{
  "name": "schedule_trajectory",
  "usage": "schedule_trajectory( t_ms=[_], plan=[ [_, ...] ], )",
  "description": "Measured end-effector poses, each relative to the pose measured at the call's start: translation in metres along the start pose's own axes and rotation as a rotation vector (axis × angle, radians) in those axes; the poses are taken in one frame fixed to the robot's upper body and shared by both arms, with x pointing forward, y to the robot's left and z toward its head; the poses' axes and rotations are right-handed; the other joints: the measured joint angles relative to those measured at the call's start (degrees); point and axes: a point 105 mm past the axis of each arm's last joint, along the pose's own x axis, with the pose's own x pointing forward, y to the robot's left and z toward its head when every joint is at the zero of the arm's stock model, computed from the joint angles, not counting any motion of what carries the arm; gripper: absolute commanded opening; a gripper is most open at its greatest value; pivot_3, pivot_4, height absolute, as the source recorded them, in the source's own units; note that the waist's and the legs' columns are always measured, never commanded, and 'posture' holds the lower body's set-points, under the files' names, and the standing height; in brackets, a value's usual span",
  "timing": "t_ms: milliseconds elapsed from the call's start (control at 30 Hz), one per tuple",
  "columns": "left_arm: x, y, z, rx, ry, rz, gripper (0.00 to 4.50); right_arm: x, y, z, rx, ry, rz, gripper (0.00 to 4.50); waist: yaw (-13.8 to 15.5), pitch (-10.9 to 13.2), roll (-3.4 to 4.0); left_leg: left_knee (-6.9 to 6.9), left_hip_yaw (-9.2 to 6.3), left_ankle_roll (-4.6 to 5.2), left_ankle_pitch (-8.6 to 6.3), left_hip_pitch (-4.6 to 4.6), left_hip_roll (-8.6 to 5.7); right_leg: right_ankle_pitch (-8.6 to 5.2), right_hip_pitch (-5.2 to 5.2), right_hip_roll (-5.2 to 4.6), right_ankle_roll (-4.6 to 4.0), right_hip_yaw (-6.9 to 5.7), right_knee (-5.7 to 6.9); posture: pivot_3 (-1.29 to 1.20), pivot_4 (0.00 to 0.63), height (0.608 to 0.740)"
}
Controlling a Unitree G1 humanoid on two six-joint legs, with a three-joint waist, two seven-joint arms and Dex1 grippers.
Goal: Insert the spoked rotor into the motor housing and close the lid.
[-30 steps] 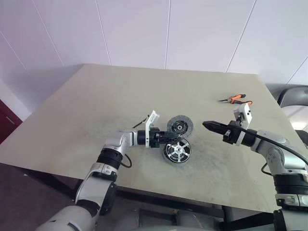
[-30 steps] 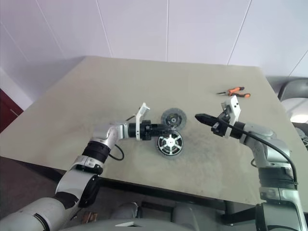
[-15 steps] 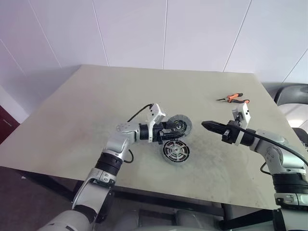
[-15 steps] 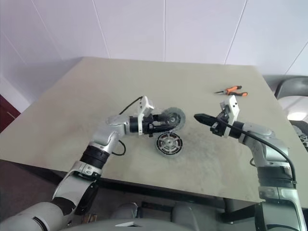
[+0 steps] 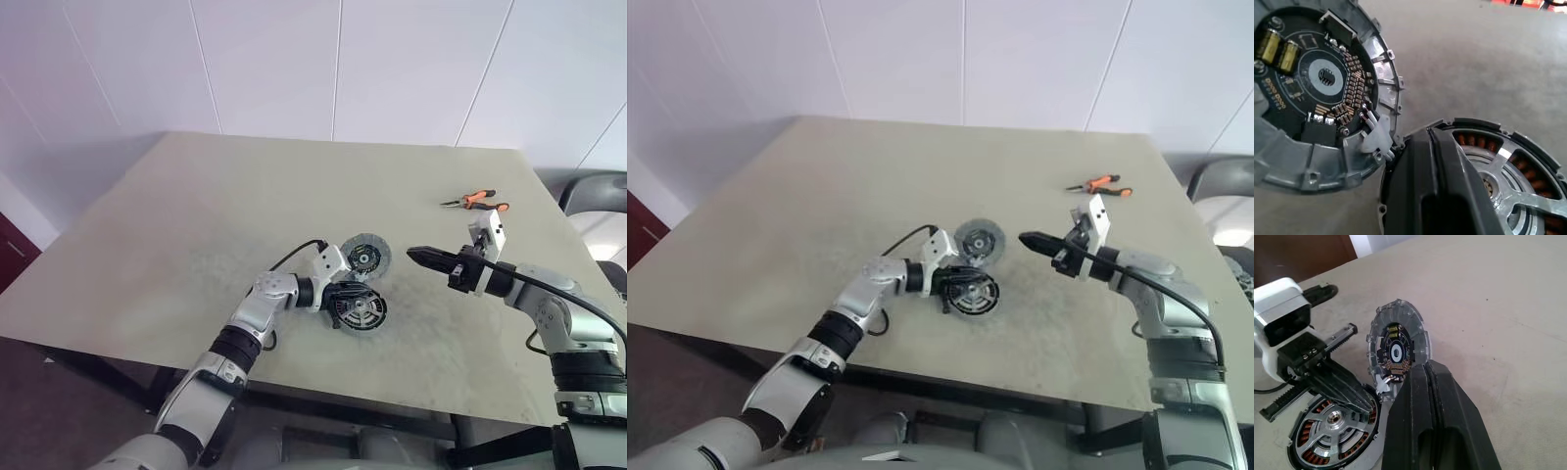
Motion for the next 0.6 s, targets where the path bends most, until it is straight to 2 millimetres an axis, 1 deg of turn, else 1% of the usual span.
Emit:
schedule_trajectory(
  t_ms=[67,167,200,333,400,467,500,600],
  plan=[
    [0.004,-0.001,0.000,0.011,0.010,-0.001,0.04,0.002,0.001,0.000,0.003,-0.002,0.005,0.00,0.13,-0.11,-0.04,0.03,0.00,-0.01,0.00,0.20,0.00,-0.02,0.24,-0.01,0.01,0.00,-0.07,0.00,0.000,0.740],
    [0.004,0.001,-0.001,0.015,-0.002,0.017,0.04,0.002,0.001,-0.001,0.003,0.000,0.008,0.00,0.00,-0.08,-0.09,0.02,0.01,-0.07,-0.05,0.70,-0.01,-0.05,0.76,-0.05,0.03,0.00,-0.29,0.00,0.000,0.740],
    [0.004,0.003,-0.001,0.009,-0.018,0.031,0.04,0.002,0.002,-0.001,0.003,0.000,0.008,0.00,-0.13,-0.08,-0.10,0.02,0.01,-0.19,-0.13,0.79,-0.01,-0.05,0.79,-0.07,0.03,0.00,-0.35,0.00,0.000,0.740],
    [-0.007,0.012,0.002,-0.049,-0.109,0.086,0.04,0.003,0.004,0.001,0.003,-0.008,0.021,0.00,-0.63,0.03,-0.16,-0.04,0.05,-0.19,-0.12,0.61,0.00,-0.05,0.70,-0.09,0.03,0.00,-0.38,0.00,0.000,0.740],
    [-0.017,0.015,0.011,-0.070,-0.182,0.084,0.04,0.004,0.009,0.005,-0.003,-0.017,0.047,0.00,-0.71,0.06,-0.17,-0.14,0.05,-0.04,-0.03,0.45,0.01,-0.05,0.45,-0.08,0.03,0.01,-0.23,0.00,0.000,0.740],
    [-0.027,0.017,0.026,-0.066,-0.260,0.077,0.04,0.005,0.016,0.011,-0.016,-0.028,0.080,0.00,-0.45,0.04,-0.16,-0.13,0.02,-0.01,-0.01,-0.09,0.03,0.00,-0.22,-0.03,0.01,0.01,0.05,0.00,0.000,0.740],
    [-0.030,0.017,0.031,-0.064,-0.282,0.074,0.04,0.006,0.017,0.012,-0.018,-0.029,0.087,0.00,-0.35,0.05,-0.16,-0.13,0.00,0.00,0.00,-0.19,0.04,0.14,-0.35,-0.01,-0.12,0.01,0.13,0.00,0.000,0.740],
    [-0.037,0.013,0.042,-0.050,-0.322,0.051,0.04,0.010,0.023,0.013,-0.029,-0.018,0.118,0.00,-0.22,0.04,-0.16,-0.17,-0.01,0.00,0.00,-0.15,0.04,0.19,-0.36,0.02,-0.02,0.01,0.19,0.00,0.000,0.740]
  ],
)
